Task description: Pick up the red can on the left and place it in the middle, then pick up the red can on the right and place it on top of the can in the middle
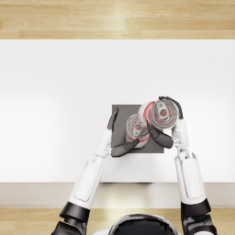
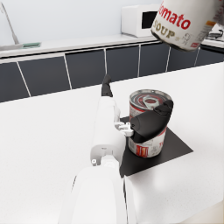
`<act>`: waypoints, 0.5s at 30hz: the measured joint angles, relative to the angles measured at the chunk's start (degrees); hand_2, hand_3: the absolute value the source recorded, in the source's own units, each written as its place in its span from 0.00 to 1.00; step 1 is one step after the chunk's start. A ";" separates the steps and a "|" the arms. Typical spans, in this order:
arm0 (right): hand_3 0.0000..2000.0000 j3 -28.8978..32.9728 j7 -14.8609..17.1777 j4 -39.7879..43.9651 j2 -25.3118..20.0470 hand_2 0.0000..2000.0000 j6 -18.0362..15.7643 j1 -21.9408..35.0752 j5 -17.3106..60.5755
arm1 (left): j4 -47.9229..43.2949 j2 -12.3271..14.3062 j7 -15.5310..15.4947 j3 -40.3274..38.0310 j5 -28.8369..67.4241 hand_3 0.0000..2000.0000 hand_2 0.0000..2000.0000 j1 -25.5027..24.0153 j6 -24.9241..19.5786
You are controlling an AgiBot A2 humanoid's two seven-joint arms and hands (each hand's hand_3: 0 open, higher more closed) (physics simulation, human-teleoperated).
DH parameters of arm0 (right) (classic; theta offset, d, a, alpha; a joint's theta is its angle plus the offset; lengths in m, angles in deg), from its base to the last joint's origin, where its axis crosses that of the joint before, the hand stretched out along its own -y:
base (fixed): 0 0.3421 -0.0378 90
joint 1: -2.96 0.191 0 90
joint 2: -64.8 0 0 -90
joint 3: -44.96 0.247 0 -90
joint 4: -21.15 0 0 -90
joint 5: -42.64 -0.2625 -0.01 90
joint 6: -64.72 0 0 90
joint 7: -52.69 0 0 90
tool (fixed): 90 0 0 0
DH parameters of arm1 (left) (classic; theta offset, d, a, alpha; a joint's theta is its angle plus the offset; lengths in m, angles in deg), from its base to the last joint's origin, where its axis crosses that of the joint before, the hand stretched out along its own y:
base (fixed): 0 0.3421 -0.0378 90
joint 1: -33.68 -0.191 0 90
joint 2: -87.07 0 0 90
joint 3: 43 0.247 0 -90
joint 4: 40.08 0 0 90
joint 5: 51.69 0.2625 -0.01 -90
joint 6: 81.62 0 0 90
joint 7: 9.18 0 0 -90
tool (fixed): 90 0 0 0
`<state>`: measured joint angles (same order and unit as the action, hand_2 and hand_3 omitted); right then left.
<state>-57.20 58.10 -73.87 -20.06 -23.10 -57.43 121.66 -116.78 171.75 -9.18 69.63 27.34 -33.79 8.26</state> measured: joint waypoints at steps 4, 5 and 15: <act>0.76 -2.59 7.73 1.63 -1.09 1.00 9.71 1.43 0.01 | -9.98 -1.36 0.00 -7.63 -0.02 0.00 0.00 -4.21 0.08; 0.76 -3.15 8.46 2.16 -1.32 1.00 10.57 1.67 0.01 | -11.65 -1.55 0.00 -9.62 -0.02 0.00 0.00 -5.13 0.09; 0.76 -7.82 10.48 6.87 -2.22 1.00 12.91 1.02 0.00 | -17.97 -1.73 0.00 -20.56 -0.04 0.00 0.00 -9.28 0.11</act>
<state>-65.03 68.58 -67.00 -22.28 -10.19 -56.41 121.65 -134.75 170.02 -9.18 49.07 27.30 -43.07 8.38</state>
